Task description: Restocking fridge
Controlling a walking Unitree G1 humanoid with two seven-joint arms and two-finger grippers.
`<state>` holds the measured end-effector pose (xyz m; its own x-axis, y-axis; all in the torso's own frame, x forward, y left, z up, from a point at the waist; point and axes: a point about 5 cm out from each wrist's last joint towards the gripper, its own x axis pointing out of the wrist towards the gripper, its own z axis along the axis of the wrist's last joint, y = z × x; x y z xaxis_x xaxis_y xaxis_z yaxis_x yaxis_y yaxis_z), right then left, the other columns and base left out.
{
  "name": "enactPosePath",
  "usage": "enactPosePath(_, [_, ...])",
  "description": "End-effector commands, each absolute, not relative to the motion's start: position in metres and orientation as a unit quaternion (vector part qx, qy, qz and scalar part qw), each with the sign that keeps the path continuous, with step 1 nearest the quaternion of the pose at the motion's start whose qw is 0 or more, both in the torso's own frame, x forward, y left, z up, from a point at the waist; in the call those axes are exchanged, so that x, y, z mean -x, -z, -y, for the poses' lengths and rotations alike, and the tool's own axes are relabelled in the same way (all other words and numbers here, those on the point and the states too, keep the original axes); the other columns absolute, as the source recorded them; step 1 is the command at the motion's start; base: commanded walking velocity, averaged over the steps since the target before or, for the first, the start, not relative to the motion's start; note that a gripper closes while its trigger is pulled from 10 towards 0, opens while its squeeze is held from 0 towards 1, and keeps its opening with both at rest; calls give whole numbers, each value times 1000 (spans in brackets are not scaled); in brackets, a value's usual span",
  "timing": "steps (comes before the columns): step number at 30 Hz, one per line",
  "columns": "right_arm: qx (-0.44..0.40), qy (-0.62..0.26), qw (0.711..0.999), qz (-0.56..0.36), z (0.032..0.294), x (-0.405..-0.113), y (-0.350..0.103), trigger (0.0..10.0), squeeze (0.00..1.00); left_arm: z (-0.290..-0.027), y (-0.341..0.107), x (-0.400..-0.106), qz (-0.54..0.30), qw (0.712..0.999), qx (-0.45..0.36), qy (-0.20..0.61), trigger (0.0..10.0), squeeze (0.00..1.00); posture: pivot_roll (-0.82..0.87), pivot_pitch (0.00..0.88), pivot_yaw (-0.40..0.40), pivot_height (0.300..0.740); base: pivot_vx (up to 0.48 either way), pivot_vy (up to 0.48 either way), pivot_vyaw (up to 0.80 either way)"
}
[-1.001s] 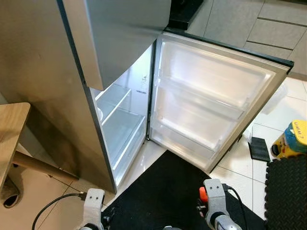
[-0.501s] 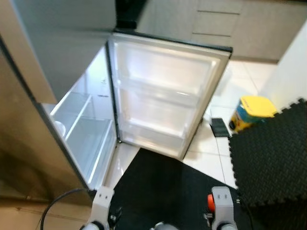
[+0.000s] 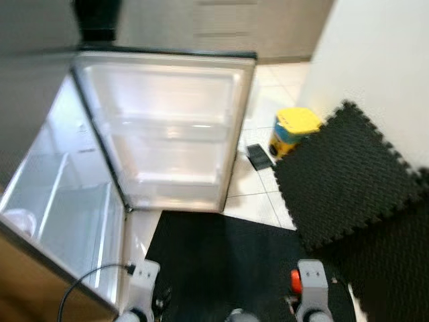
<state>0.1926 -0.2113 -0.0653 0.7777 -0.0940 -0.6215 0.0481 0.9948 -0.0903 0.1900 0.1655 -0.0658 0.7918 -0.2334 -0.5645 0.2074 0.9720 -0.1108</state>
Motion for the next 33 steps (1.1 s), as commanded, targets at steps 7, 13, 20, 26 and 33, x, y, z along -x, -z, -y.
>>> enactPosePath(7, [50, 21, 948, -313, 214, -200, 60, 10000, 0, -163, 66, -189, -294, 950, 40, 99, 10000, 0, -213, 115, 18, 740, 0, 0, 0])
enactPosePath(13, [50, 19, 951, -306, 215, -202, 57, 10000, 0, -160, 64, -190, -284, 952, 50, 99, 10000, 0, -214, 111, 2, 740, 0, -208, 0])
enactPosePath(20, [50, 16, 951, -305, 215, -205, 56, 10000, 0, -159, 63, -192, -278, 955, 54, 89, 10000, 0, -183, 111, -10, 740, 0, -474, 0])
enactPosePath(26, [53, 4, 950, -306, 208, -207, 57, 10000, 0, -162, 63, -191, -277, 956, 52, 84, 10000, 0, -187, 101, -5, 740, 0, -480, 0])
enactPosePath(33, [57, -8, 953, -299, 203, -214, 53, 10000, 0, -164, 63, -191, -277, 956, 42, 87, 10000, 0, -190, 96, -1, 740, 0, -474, 0])
